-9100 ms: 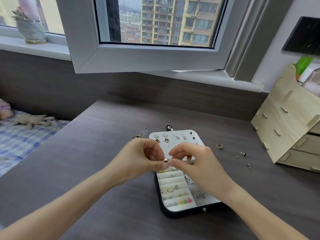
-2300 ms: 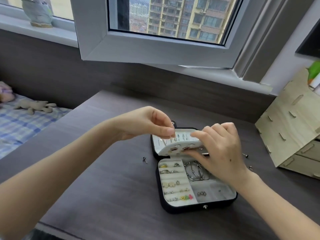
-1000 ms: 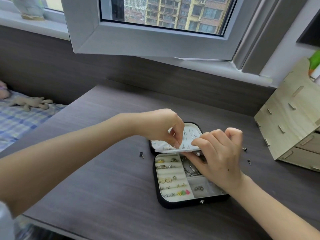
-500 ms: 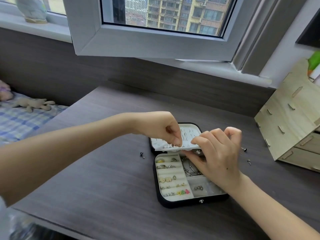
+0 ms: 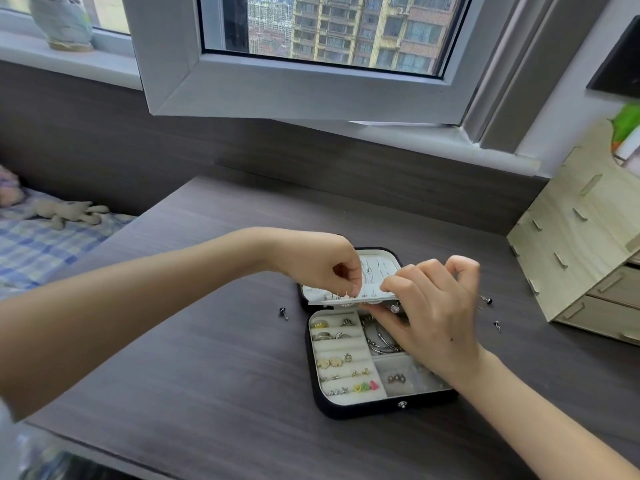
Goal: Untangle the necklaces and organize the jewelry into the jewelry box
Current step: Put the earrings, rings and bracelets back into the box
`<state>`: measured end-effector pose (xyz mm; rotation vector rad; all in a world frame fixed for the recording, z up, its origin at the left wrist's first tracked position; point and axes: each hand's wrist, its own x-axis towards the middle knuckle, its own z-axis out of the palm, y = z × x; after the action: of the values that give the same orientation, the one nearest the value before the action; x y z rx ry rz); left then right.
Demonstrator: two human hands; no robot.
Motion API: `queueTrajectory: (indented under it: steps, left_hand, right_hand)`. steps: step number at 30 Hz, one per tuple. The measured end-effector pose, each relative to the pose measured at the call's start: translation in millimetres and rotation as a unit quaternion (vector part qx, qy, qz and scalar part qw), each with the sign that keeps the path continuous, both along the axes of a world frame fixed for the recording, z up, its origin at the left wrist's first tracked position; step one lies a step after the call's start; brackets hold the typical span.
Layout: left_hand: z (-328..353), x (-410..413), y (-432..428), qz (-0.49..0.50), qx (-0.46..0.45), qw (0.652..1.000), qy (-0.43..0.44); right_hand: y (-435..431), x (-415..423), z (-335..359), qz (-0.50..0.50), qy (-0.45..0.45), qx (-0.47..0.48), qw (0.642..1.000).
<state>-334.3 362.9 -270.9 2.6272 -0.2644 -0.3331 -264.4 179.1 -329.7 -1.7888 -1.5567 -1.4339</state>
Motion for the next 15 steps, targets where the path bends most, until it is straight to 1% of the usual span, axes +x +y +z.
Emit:
queueTrajectory:
  steps: [3, 6, 9, 10, 12, 13, 15]
  left_hand:
    - [0.2, 1.2, -2.1, 0.008, -0.007, 1.0, -0.004]
    - [-0.7, 1.0, -3.1, 0.037, -0.028, 0.999, 0.003]
    - [-1.7, -3.4, -0.1, 0.071, -0.087, 0.993, 0.033]
    - [-1.7, -6.2, 3.5, 0.089, -0.112, 0.989, 0.031]
    - [-4.1, -14.3, 16.5, 0.146, -0.14, 0.979, -0.004]
    - [-7.4, -19.4, 25.5, 0.178, -0.133, 0.974, -0.035]
    - [-18.1, -32.2, 41.5, 0.218, -0.072, 0.969, -0.096]
  right_hand:
    - [0.6, -0.2, 0.6, -0.002, -0.002, 0.0, 1.0]
    - [0.2, -0.3, 1.1, -0.002, -0.003, -0.003, 1.0]
    - [0.7, -0.7, 2.3, -0.004, 0.005, -0.005, 1.0]
    - [1.5, -0.2, 3.6, -0.005, 0.01, -0.004, 1.0]
    - [4.1, 2.5, 8.1, 0.0, 0.022, -0.016, 1.0]
    - [6.5, 4.7, 11.2, 0.004, 0.032, -0.026, 0.999]
    - [12.1, 9.9, 18.3, 0.007, 0.059, -0.049, 0.997]
